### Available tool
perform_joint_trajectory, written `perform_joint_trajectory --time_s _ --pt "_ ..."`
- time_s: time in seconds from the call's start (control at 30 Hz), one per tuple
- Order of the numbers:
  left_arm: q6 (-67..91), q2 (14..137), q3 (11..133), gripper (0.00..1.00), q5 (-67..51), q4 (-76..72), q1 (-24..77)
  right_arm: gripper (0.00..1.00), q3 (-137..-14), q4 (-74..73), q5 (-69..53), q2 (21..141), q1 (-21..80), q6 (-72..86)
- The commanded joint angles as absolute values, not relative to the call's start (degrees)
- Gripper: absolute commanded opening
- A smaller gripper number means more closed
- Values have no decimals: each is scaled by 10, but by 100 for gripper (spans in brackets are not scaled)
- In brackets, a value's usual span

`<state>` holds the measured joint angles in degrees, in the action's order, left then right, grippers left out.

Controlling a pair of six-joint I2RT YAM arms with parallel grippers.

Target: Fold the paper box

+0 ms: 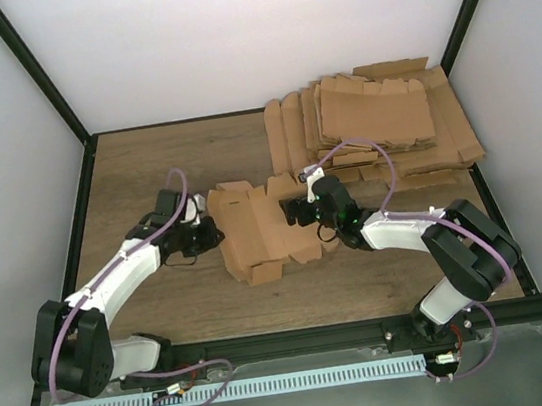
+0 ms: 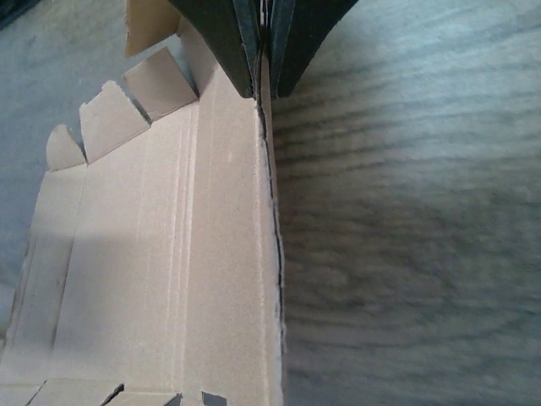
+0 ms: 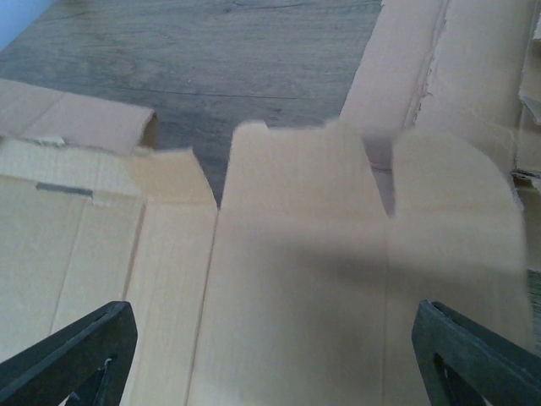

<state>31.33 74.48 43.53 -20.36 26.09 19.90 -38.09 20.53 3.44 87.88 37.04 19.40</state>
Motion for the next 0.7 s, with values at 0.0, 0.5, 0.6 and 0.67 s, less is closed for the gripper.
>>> perform_joint_trajectory --time_s 0.0,0.5,0.6,0.67 --pt "272 742 471 4 -205 340 233 92 -398 202 21 877 372 200" --pt "123 839 598 4 -135 447 442 95 -429 151 -115 834 371 169" --pt "99 890 649 4 -64 472 458 96 -437 123 -154 802 371 161" --pt "81 916 670 4 -49 473 458 96 -443 90 -144 786 371 155"
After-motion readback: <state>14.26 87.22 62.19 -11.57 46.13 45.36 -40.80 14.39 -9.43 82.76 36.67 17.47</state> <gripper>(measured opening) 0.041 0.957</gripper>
